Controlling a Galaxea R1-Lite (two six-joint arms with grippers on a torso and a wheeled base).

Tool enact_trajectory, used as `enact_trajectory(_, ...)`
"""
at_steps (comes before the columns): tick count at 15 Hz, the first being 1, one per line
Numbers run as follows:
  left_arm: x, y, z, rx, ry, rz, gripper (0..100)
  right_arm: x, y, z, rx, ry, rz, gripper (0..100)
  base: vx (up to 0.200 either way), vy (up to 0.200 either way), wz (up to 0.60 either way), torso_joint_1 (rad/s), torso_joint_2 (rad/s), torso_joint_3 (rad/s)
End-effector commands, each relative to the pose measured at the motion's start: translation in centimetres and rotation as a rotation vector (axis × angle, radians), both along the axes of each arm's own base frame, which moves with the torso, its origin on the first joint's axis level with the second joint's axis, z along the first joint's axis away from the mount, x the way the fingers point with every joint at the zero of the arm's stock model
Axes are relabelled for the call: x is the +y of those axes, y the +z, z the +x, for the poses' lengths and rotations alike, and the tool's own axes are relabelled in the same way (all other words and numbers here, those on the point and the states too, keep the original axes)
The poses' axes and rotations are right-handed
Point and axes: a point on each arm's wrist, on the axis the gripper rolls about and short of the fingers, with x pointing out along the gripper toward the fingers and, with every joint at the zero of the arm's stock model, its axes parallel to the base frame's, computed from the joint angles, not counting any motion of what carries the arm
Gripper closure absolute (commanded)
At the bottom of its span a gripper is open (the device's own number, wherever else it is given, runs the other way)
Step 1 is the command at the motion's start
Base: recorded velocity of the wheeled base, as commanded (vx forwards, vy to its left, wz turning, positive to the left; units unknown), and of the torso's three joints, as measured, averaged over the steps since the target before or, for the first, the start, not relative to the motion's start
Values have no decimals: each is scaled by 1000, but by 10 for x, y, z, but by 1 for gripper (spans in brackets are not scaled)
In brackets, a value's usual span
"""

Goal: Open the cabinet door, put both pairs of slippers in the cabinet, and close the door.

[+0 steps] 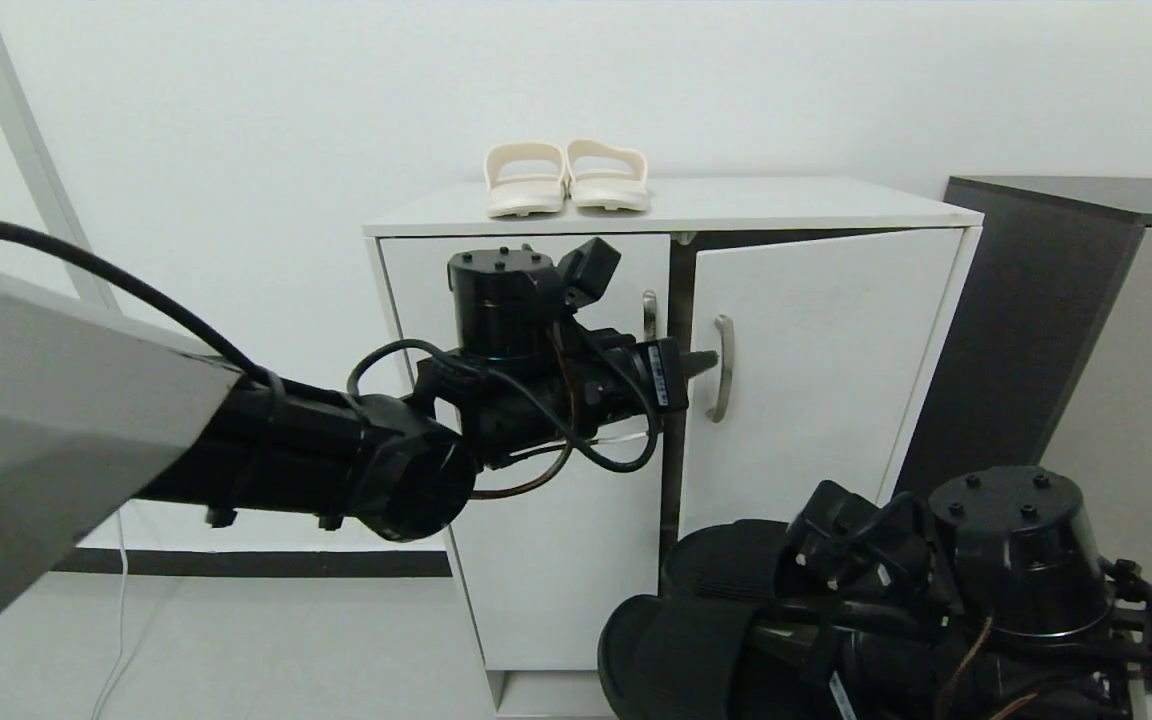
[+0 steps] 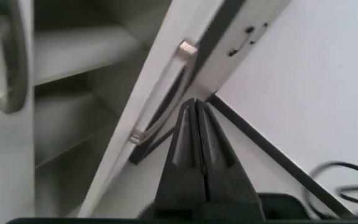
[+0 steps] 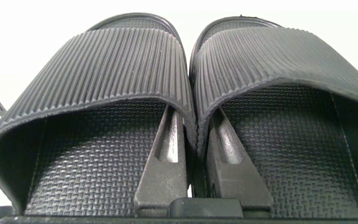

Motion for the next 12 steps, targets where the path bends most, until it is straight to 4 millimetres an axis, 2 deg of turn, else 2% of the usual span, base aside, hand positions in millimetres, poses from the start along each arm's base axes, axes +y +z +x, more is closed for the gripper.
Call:
enact_trajectory(1,11,19,-15,-32,1,-25,100,1,1,-2,-3,10,4,100,0,0,0,0,0,0)
enact_trajectory(4,18,18,-5,-24,25,-26,100,3,4,-7,-6,27,15,100,0,0,0,0,0,0)
enact_trajectory(9,-1,8,27,-6,33,-36,100,3,2,-9,-4,34,9,100,0,0,0,0,0,0)
enact_trajectory(12,-9,5,39,18,34,-21,100,3,2,-9,-4,35,6,100,0,0,0,0,0,0)
